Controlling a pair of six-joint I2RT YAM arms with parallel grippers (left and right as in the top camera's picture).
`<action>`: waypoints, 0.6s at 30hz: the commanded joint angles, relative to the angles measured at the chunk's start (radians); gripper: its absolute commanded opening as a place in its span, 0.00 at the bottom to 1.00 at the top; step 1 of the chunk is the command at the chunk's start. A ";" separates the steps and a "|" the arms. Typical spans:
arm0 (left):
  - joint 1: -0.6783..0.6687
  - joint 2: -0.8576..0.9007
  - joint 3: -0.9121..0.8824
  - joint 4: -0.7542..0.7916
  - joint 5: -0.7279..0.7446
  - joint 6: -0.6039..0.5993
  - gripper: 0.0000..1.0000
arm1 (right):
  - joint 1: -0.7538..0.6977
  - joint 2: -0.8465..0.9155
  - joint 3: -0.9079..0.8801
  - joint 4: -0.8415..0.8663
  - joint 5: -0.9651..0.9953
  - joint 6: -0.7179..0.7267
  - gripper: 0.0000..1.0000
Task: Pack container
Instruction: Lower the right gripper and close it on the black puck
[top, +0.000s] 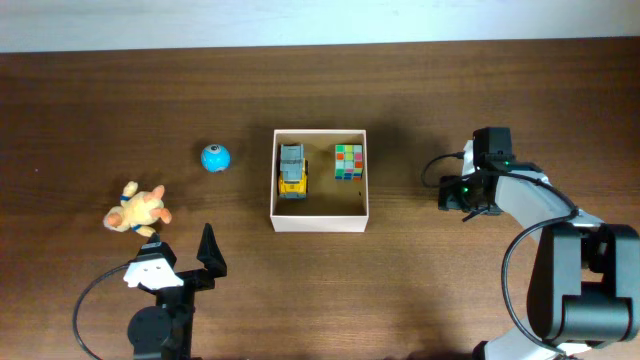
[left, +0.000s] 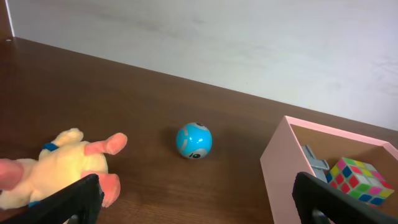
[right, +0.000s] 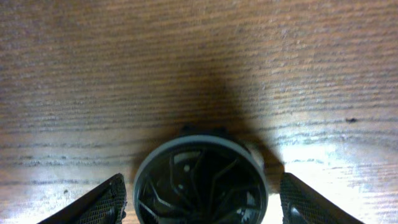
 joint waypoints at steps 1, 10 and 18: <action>0.003 -0.008 -0.006 0.002 0.010 0.016 0.99 | 0.005 0.000 -0.013 0.016 0.019 -0.009 0.73; 0.003 -0.008 -0.006 0.002 0.011 0.016 0.99 | 0.005 0.000 -0.013 0.055 0.034 -0.009 0.69; 0.003 -0.008 -0.006 0.002 0.010 0.016 0.99 | 0.005 0.000 -0.013 0.074 0.034 -0.009 0.59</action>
